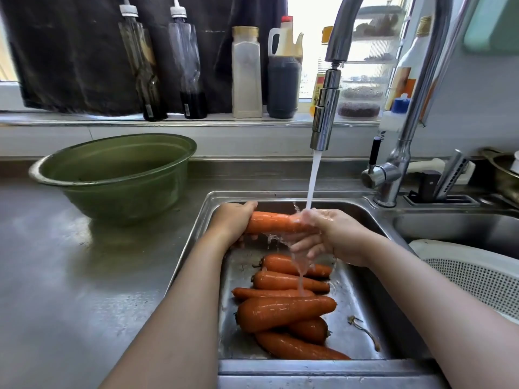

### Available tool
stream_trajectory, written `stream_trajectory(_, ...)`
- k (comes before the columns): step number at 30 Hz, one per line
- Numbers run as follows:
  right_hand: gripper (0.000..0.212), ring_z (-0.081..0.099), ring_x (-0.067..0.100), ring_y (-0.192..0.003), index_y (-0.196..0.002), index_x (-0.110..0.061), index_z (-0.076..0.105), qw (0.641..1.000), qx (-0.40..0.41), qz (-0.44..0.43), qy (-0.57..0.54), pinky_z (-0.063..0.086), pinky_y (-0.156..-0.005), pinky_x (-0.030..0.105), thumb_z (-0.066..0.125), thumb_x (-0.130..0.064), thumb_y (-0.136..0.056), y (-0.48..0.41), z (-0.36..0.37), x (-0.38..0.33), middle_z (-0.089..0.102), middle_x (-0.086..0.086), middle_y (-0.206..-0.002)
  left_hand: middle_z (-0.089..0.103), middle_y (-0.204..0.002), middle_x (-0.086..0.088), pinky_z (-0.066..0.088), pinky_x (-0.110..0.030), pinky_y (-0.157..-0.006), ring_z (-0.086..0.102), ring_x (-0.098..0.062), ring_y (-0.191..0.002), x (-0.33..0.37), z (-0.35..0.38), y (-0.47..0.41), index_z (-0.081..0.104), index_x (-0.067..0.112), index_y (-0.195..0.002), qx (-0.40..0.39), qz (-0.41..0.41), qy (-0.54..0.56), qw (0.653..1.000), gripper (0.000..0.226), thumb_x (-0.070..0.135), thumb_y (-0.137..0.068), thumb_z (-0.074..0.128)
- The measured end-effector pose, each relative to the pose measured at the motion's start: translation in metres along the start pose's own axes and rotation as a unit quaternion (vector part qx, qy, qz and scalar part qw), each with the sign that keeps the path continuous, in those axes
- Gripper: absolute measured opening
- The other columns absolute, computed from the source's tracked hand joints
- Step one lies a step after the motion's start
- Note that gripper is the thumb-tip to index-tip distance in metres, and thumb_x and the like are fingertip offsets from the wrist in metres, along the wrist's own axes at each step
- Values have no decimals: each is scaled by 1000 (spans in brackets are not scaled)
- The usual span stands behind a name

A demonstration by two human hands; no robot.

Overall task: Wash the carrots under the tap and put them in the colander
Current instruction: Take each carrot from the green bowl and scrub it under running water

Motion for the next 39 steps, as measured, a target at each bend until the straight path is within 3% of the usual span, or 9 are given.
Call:
stream_trajectory(4, 35, 75, 26, -79, -130, -1, 60, 999, -43, 11, -10, 56, -51, 25, 43, -24, -111, 1, 3, 3, 74, 28, -112, 71, -64, -11, 46, -27, -52, 55, -24, -44, 2, -2, -2, 63, 14, -77, 34, 17, -11, 999, 44, 48, -102, 50)
stream_trajectory(7, 33, 59, 14, -50, -110, -6, 72, 989, 80, -15, 124, 42, -41, 22, 60, -36, -103, -3, -3, 2, 77, 12, -82, 67, -68, -8, 45, -28, -56, 59, -24, -54, 7, 7, 3, 63, 15, -72, 25, 44, -42, 998, 52, 52, -104, 46)
stream_trajectory(10, 43, 51, 12, -49, -94, -11, 74, 958, 186, -54, 212, 38, -45, 23, 65, -53, -96, -3, -13, -9, 60, -1, -60, 70, -77, -10, 47, -30, -61, 64, -26, -67, 8, 13, 5, 70, 15, -84, 9, 46, -16, 999, 55, 57, -105, 42)
stream_trajectory(13, 41, 45, 11, -48, -107, -2, 68, 983, 83, -32, 160, 35, -45, 22, 58, -41, -104, -5, -10, -7, 53, -1, -62, 70, -79, -10, 46, -34, -70, 67, -29, -77, 6, 5, 2, 70, 11, -81, 54, 36, -6, 998, 58, 57, -104, 44)
stream_trajectory(17, 23, 51, 13, -59, -113, -10, 65, 994, -67, 18, 79, 40, -47, 20, 43, -17, -111, 2, -1, 2, 62, 8, -83, 61, -69, -5, 42, -34, -68, 60, -28, -72, 7, -1, 1, 57, 15, -66, 77, 39, -27, 996, 55, 51, -105, 45)
stream_trajectory(21, 26, 48, 13, -55, -126, -10, 66, 999, -18, 22, 46, 32, -41, 20, 46, -13, -109, -2, -8, 7, 62, 7, -78, 70, -83, -18, 50, -38, -73, 67, -33, -82, 16, 3, 5, 66, 1, -85, 65, 107, -39, 991, 58, 51, -106, 45)
stream_trajectory(27, 34, 46, 9, -43, -114, -16, 75, 985, 159, -44, 56, 34, -38, 19, 78, -39, -90, -5, -28, -1, 62, 1, -64, 64, -83, 0, 51, -32, -65, 64, -19, -80, 29, 19, 9, 64, 23, -88, 17, 177, 24, 984, 38, 54, -104, 49)
stream_trajectory(35, 33, 63, 19, -66, -133, -5, 61, 998, -34, 20, -49, 50, -49, 23, 43, -22, -111, -3, -7, 8, 71, 21, -97, 67, -76, -4, 49, -32, -67, 64, -24, -71, 9, 6, -7, 71, 20, -82, 72, 106, 38, 991, 48, 56, -104, 48)
stream_trajectory(39, 30, 64, 18, -65, -130, -3, 59, 998, -45, 36, -34, 48, -46, 24, 43, -20, -111, -3, -3, 13, 71, 18, -95, 66, -72, -1, 44, -29, -65, 63, -23, -70, 5, 3, -8, 70, 22, -74, 84, 75, 14, 994, 52, 56, -104, 47)
Point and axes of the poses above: each hand's wrist, its own y-axis away from the middle knuckle, its own z-axis out of the palm, x = y × z, the point moved 7 cm from there along -y, towards the middle knuckle
